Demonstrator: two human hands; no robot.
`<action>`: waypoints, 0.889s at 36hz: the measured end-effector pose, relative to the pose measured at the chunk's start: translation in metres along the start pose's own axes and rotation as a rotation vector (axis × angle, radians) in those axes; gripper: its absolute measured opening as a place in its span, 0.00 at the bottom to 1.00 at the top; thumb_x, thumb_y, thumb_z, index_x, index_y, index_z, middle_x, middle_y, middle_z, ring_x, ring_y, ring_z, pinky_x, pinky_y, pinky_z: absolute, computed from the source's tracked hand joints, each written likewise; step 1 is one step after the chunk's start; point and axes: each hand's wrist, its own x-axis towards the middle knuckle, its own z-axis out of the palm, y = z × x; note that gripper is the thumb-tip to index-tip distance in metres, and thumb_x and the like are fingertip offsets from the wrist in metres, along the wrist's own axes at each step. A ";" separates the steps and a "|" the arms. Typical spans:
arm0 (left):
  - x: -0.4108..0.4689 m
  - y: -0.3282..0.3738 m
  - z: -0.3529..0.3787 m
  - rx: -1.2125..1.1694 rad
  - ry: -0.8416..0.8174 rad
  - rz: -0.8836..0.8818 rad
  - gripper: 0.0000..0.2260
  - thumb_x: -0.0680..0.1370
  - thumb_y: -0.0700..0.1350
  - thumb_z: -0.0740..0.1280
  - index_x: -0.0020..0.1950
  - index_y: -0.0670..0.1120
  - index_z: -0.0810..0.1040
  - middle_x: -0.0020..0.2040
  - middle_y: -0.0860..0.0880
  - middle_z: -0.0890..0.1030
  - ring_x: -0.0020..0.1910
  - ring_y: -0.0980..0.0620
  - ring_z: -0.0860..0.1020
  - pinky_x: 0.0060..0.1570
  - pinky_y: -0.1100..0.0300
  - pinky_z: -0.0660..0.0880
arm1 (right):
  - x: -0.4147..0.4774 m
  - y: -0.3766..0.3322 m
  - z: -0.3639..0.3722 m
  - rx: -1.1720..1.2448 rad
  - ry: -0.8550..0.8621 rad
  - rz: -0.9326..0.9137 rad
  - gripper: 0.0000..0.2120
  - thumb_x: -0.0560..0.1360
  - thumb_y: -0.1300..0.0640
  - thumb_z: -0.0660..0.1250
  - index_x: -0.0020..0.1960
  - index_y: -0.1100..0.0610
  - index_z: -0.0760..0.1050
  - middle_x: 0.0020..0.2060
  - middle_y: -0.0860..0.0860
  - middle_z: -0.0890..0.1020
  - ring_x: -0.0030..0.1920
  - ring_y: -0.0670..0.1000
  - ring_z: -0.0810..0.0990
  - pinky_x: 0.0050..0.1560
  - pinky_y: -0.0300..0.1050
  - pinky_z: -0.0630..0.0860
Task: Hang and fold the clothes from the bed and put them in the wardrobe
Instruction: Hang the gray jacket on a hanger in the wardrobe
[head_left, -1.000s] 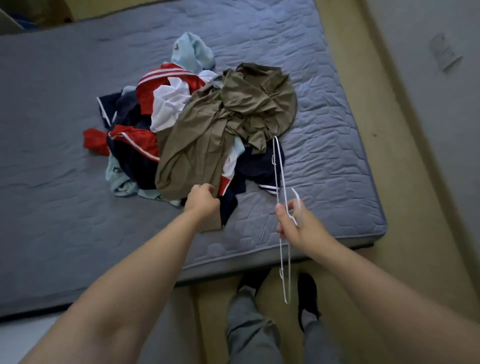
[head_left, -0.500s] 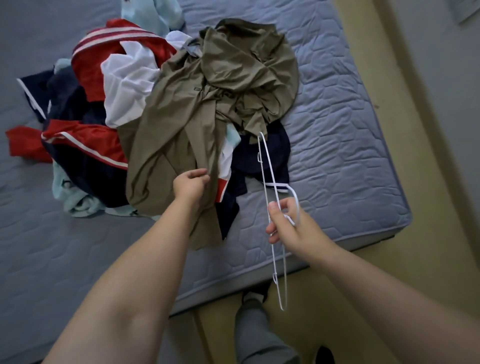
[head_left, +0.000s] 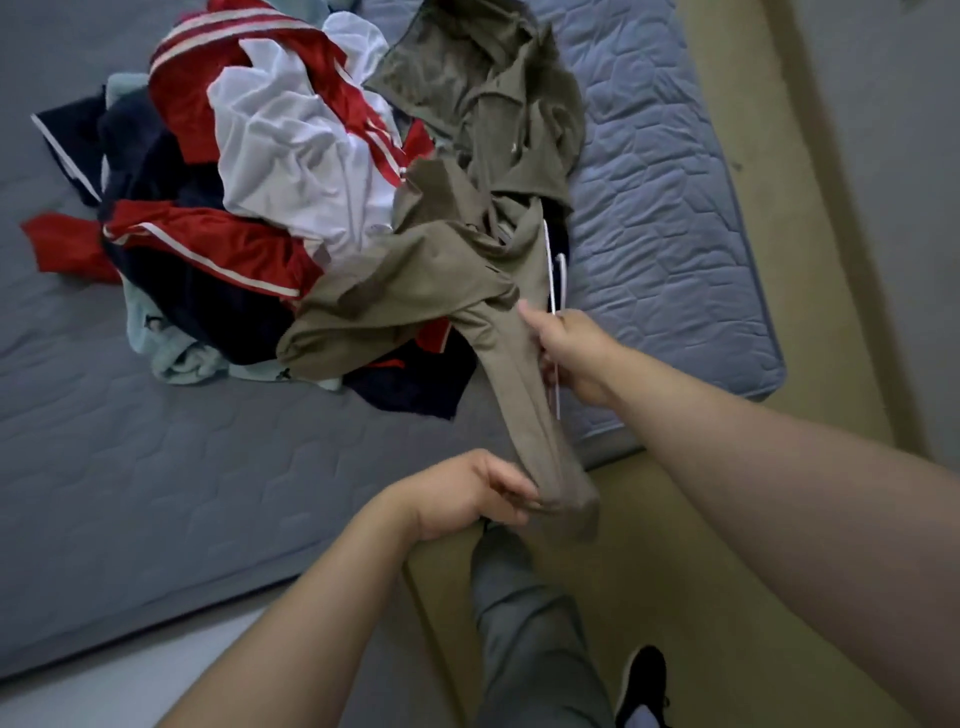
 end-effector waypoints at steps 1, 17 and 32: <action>-0.002 0.001 0.005 0.033 -0.027 -0.010 0.14 0.74 0.25 0.67 0.57 0.33 0.82 0.58 0.35 0.82 0.58 0.42 0.80 0.66 0.47 0.74 | -0.002 0.002 0.004 0.037 -0.035 0.053 0.14 0.79 0.45 0.68 0.50 0.57 0.74 0.31 0.52 0.72 0.28 0.49 0.68 0.31 0.42 0.64; 0.044 0.091 -0.010 0.766 1.052 0.133 0.29 0.73 0.58 0.71 0.68 0.45 0.71 0.66 0.45 0.75 0.67 0.43 0.72 0.66 0.47 0.70 | -0.126 0.055 -0.031 -0.262 0.116 -0.251 0.02 0.80 0.62 0.61 0.52 0.57 0.69 0.46 0.56 0.74 0.43 0.49 0.70 0.35 0.34 0.66; 0.010 0.109 0.140 0.216 0.475 0.331 0.12 0.76 0.34 0.66 0.46 0.51 0.81 0.39 0.50 0.84 0.42 0.50 0.82 0.44 0.57 0.80 | -0.218 0.082 -0.126 -0.134 0.371 -0.142 0.08 0.82 0.56 0.62 0.45 0.57 0.68 0.45 0.59 0.76 0.44 0.58 0.79 0.33 0.43 0.72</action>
